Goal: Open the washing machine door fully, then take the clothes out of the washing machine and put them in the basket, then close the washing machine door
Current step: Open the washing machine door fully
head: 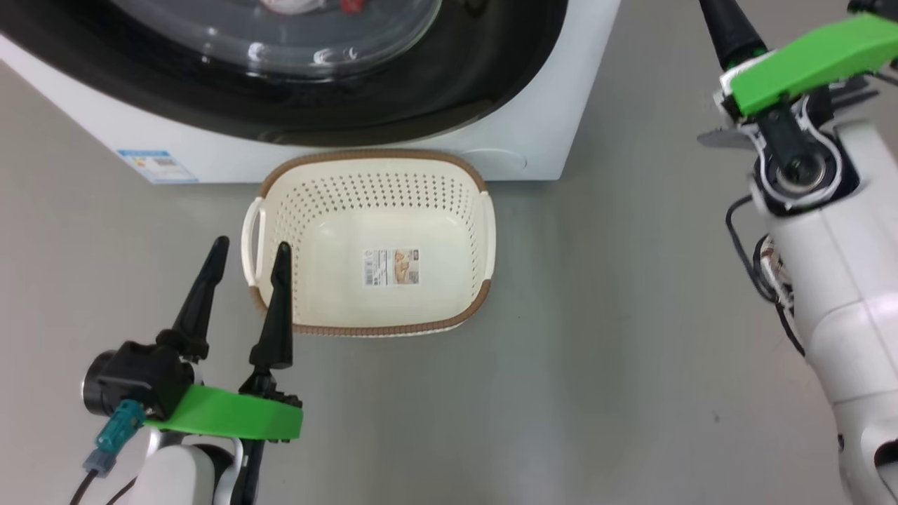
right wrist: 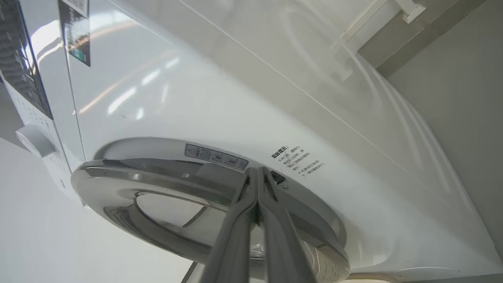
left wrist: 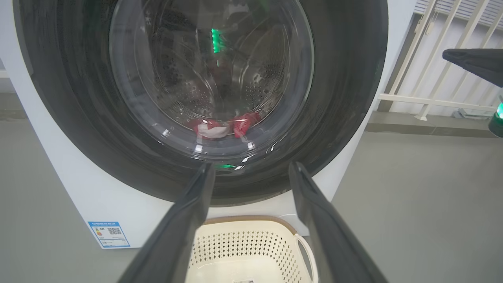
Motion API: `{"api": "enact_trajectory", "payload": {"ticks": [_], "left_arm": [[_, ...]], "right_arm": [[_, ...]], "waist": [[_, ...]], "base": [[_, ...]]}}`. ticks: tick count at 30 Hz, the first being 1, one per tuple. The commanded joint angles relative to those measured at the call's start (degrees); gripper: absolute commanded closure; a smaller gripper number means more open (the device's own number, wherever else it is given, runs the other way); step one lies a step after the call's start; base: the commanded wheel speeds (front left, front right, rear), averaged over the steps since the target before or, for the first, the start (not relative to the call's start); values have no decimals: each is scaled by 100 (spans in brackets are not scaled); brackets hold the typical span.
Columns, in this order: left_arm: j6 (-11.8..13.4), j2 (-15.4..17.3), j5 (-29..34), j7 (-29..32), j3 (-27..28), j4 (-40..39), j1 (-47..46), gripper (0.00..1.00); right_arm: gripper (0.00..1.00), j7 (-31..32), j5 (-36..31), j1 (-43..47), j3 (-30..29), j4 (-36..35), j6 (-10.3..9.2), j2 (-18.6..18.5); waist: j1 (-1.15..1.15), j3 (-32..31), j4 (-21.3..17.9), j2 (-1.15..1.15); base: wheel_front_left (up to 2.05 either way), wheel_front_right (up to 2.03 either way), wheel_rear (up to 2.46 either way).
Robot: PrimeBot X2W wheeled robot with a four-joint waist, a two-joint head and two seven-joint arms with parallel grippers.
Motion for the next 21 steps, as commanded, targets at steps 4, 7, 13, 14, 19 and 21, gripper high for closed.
{"api": "enact_trajectory", "payload": {"ticks": [4,7,13,14,19,21], "left_arm": [[-16,93,78,-68,144,-175,-183,0],[-22,93,77,-68,94,-157,-220,0],[-30,93,59,-68,-32,-73,-213,0],[-31,93,67,-68,-35,-63,-200,0],[-35,93,82,-68,-64,-87,-159,0],[-36,93,87,-68,-71,-96,-161,0]], "right_arm": [[100,729,715,-541,26,190,-4,86],[100,1115,1066,-800,-45,456,-4,124],[100,1624,1317,-1118,-26,790,-4,96],[100,1669,1324,-1160,-9,821,-4,98],[100,1766,1283,-1400,75,897,-4,67],[100,1763,1262,-1457,92,914,-4,56]], "waist": [[0,356,215,0],[0,404,277,0],[0,373,443,0],[0,364,463,0],[0,402,553,0],[0,432,569,0]], "base": [[0,0,0],[0,0,0],[0,0,0],[0,0,0],[0,0,0],[0,0,0]]}}
